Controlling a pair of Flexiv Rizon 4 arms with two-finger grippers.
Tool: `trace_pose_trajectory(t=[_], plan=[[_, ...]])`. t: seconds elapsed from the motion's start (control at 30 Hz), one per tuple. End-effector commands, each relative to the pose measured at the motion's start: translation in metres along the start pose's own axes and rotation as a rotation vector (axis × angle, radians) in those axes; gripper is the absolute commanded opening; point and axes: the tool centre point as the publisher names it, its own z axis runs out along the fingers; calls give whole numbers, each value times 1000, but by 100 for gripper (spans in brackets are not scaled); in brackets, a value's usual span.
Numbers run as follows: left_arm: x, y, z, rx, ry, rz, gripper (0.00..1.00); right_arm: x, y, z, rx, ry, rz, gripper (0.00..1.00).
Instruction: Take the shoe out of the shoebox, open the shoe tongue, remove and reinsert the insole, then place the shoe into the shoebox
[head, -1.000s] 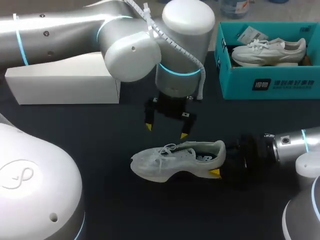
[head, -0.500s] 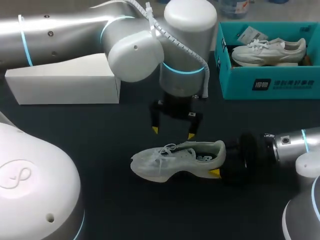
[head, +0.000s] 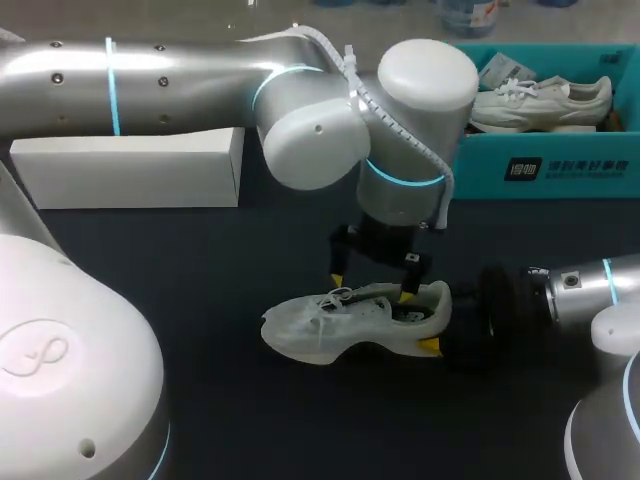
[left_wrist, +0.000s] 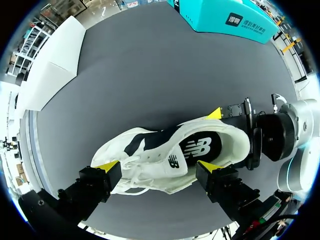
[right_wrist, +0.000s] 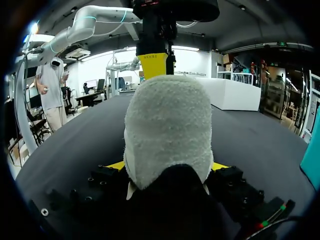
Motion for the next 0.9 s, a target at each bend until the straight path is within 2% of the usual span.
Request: trace_pose_trajectory(t=[0.03, 0.17, 0.43, 0.7, 0.9], plan=[[18, -6, 10, 5, -55, 11, 100, 0, -2, 4, 5, -1, 1, 0], [23, -11, 18, 12, -79, 20, 100, 0, -2, 4, 5, -1, 1, 0], [20, -15, 26, 46, -144, 33, 100, 0, -2, 4, 5, -1, 1, 0], [11, -15, 43, 52, -211, 42, 100, 0, -2, 4, 5, -1, 1, 0], [-2, -13, 47, 41, -228, 32, 100, 0, -2, 4, 5, -1, 1, 0]])
